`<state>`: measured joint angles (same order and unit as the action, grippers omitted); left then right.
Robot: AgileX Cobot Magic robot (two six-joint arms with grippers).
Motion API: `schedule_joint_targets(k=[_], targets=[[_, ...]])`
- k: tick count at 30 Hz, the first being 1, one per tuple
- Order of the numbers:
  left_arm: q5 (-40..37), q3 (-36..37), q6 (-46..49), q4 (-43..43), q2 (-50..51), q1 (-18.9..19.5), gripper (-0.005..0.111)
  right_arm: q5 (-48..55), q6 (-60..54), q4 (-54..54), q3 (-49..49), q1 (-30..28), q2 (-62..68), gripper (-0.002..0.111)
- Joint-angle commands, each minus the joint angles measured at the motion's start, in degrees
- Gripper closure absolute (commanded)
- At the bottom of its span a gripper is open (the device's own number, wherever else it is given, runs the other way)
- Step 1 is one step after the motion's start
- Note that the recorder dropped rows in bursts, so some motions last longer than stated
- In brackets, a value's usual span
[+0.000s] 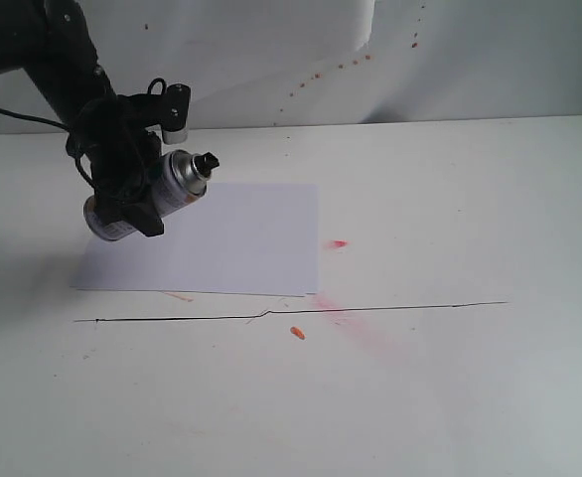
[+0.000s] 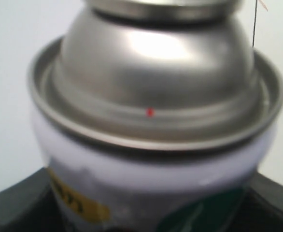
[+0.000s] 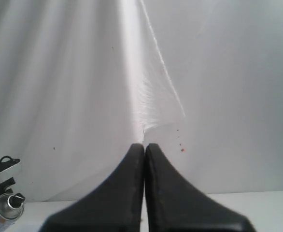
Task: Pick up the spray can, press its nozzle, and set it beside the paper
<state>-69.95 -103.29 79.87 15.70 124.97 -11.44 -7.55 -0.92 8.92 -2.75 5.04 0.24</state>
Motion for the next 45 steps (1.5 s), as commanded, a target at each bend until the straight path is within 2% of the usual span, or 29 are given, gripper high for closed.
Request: schedule_joint_targets(k=[1,5,13,18,25,35,39,41,45], targets=[[-0.01,-0.69,-0.35,1.71,-0.76,0.05,0.107,10.95,0.10,1.50,-9.44,-0.40,0.53,0.108],[-0.01,-0.69,-0.35,2.27,-0.76,0.05,0.107,17.92,0.10,4.28,-19.66,-0.40,9.62,0.108],[-0.01,-0.69,0.07,3.19,-0.76,0.13,0.107,41.17,-1.03,10.42,-38.59,-0.40,39.91,0.108],[-0.01,-1.03,0.09,1.78,-0.76,0.13,0.107,53.75,-12.78,22.32,-44.31,-0.40,56.21,0.108],[-0.01,-1.03,-0.64,0.49,-0.87,0.13,0.107,55.03,-35.28,48.82,-44.59,-0.40,72.86,0.108],[-0.01,-1.03,-0.54,1.10,-0.87,0.13,0.107,50.31,-47.43,69.32,-44.72,-0.40,81.24,0.108],[-0.01,-1.03,-0.54,2.40,-0.87,0.13,0.107,50.79,-57.44,78.75,-44.72,-0.40,83.58,0.108],[-0.01,-1.03,-0.54,3.13,-0.87,0.13,0.107,50.79,-59.17,81.16,-45.15,0.10,85.06,0.108],[-0.01,-1.03,-0.44,3.13,-0.87,0.13,0.107,50.88,-58.64,76.37,-50.67,3.21,88.95,0.108]])
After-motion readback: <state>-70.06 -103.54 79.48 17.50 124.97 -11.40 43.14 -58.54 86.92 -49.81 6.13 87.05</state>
